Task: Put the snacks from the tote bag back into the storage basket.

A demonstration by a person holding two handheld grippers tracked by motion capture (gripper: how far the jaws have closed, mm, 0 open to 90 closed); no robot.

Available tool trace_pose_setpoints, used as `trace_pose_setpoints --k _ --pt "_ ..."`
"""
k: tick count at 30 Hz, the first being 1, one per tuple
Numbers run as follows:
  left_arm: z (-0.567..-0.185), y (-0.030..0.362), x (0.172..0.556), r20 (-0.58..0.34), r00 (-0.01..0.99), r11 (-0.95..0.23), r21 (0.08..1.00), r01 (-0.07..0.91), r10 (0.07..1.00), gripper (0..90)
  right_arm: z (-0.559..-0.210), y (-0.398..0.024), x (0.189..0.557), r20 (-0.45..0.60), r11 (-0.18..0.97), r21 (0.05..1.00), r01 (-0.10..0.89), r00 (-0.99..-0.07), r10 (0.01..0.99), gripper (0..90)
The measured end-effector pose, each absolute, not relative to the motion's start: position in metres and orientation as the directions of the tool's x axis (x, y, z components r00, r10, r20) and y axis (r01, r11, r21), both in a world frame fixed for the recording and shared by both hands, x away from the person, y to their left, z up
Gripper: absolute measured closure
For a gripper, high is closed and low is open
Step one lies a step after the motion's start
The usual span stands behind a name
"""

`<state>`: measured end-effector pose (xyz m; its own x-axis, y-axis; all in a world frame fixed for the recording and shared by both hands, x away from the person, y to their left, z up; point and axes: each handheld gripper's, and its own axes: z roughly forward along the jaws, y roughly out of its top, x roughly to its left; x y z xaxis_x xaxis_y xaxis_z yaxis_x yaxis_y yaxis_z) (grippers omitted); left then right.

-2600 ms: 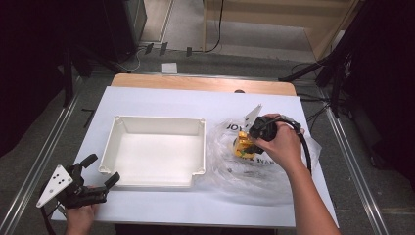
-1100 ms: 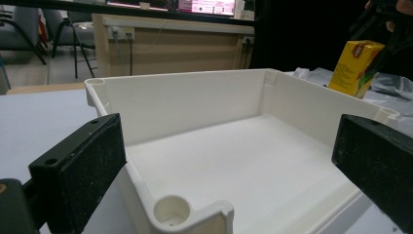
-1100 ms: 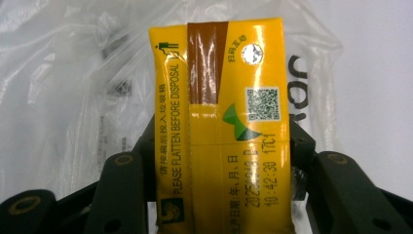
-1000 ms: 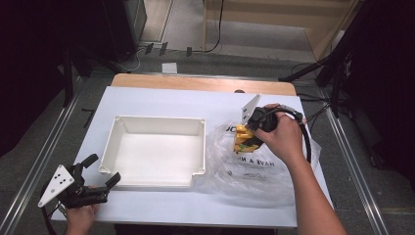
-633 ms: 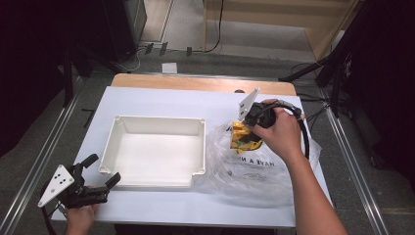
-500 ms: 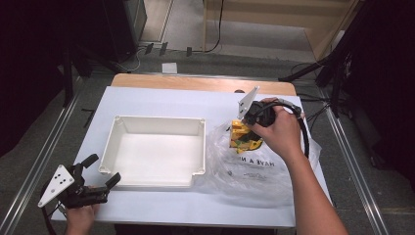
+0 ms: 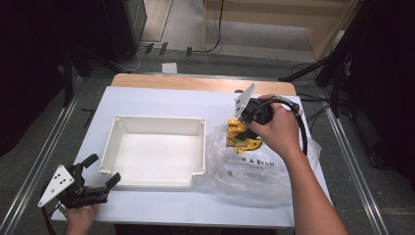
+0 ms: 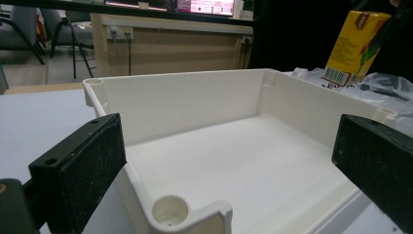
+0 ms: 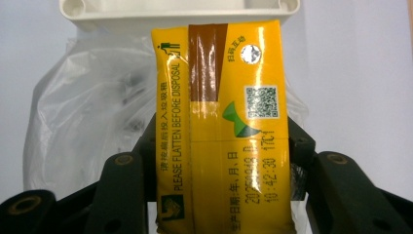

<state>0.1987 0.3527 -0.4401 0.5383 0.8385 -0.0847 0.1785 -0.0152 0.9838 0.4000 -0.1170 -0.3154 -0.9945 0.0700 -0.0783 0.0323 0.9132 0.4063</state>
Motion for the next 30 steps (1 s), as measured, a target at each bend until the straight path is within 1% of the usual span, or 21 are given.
trace_pose_setpoints --k 3,19,30 --pt "-0.44 0.353 0.199 -0.087 0.537 -0.014 0.984 0.18 0.839 0.0 -0.314 -0.112 0.4 -0.068 0.905 0.425 0.03 -0.996 0.065 52.1" --pt "-0.44 0.353 0.199 -0.088 0.54 -0.013 0.984 0.179 0.837 0.0 -0.313 -0.087 0.399 -0.065 0.9 0.435 -0.003 -0.997 0.028 52.0" --pt "-0.44 0.353 0.199 -0.089 0.541 -0.011 0.984 0.179 0.837 0.0 -0.306 -0.072 0.398 -0.063 0.898 0.439 -0.022 -0.998 0.007 52.0"
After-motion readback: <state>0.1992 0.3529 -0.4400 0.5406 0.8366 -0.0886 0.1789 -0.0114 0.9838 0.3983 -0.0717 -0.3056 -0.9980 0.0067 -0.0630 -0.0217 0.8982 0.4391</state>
